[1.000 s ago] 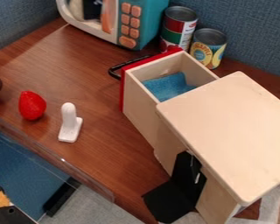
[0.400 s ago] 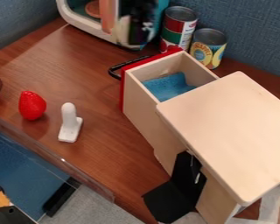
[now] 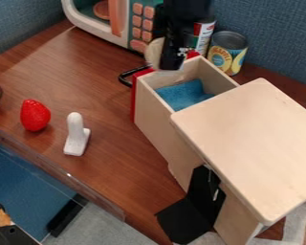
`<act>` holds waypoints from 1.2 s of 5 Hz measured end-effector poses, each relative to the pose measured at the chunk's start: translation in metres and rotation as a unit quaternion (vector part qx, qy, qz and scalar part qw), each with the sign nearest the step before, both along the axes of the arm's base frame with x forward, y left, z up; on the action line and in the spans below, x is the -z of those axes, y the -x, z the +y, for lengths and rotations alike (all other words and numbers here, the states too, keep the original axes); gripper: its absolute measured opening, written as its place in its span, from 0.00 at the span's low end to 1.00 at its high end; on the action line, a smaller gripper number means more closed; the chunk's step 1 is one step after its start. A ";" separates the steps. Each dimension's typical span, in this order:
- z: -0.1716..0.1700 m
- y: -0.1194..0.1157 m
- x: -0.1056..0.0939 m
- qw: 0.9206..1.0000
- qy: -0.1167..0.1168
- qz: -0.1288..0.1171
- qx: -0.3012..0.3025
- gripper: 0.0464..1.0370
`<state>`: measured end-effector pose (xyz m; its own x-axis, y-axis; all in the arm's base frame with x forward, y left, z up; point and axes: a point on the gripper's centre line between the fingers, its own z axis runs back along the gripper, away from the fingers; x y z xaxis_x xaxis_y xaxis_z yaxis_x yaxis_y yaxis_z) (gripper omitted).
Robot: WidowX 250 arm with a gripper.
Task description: Put a white thing on the drawer
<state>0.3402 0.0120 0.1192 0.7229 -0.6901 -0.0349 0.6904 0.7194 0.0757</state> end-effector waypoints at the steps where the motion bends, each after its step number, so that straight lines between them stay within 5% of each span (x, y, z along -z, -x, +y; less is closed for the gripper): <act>1: -0.012 0.001 0.001 1.000 0.004 0.004 0.005 0.78; 4: -0.026 0.004 0.016 0.995 0.035 0.049 -0.078 0.78; 6: -0.030 -0.001 0.033 0.988 0.046 0.052 -0.141 0.78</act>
<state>0.3416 -0.0176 0.0860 0.8831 -0.4647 -0.0653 0.4615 0.8852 -0.0587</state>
